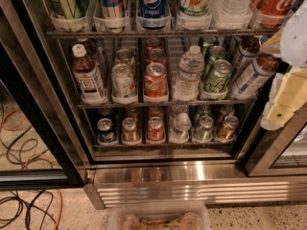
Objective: Pick green can from middle shelf of fridge
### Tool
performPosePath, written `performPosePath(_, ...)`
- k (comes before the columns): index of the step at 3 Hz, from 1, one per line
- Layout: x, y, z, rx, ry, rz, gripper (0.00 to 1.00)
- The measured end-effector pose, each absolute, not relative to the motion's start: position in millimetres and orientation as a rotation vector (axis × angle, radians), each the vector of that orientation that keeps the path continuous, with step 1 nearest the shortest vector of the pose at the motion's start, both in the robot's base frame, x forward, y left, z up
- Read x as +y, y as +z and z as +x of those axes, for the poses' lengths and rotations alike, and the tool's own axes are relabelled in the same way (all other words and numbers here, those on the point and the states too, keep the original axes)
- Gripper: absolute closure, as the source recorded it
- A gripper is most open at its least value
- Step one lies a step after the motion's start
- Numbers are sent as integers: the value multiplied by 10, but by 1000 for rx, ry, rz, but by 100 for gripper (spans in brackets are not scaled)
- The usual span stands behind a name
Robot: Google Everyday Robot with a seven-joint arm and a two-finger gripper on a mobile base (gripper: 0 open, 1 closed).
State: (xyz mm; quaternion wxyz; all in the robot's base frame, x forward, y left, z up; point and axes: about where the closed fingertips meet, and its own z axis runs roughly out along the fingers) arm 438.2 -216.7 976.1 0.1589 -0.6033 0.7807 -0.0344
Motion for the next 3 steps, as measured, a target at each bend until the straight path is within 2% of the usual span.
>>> performPosePath(2, -2167, 9797, 4422, 2213, -73, -1642, 0)
performPosePath(3, -2102, 9702, 4266, 2229, 38, -1417, 0)
